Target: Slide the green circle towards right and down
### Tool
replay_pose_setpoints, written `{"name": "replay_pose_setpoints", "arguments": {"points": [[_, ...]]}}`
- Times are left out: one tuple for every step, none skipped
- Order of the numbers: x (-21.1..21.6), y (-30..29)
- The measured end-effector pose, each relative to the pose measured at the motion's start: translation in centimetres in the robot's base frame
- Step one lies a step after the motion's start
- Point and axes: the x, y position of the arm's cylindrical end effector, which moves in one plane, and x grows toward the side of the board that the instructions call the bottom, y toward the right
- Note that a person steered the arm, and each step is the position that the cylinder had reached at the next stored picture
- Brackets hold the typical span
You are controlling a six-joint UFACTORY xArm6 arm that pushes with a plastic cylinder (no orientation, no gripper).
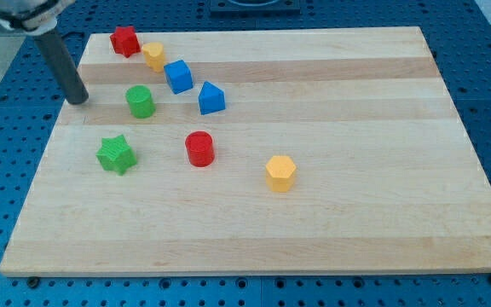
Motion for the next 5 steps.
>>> {"name": "replay_pose_setpoints", "arguments": {"points": [[-1.4, 0.9], [-1.1, 2.7], [0.1, 4.5], [1.6, 6.5], [3.4, 8.6]]}}
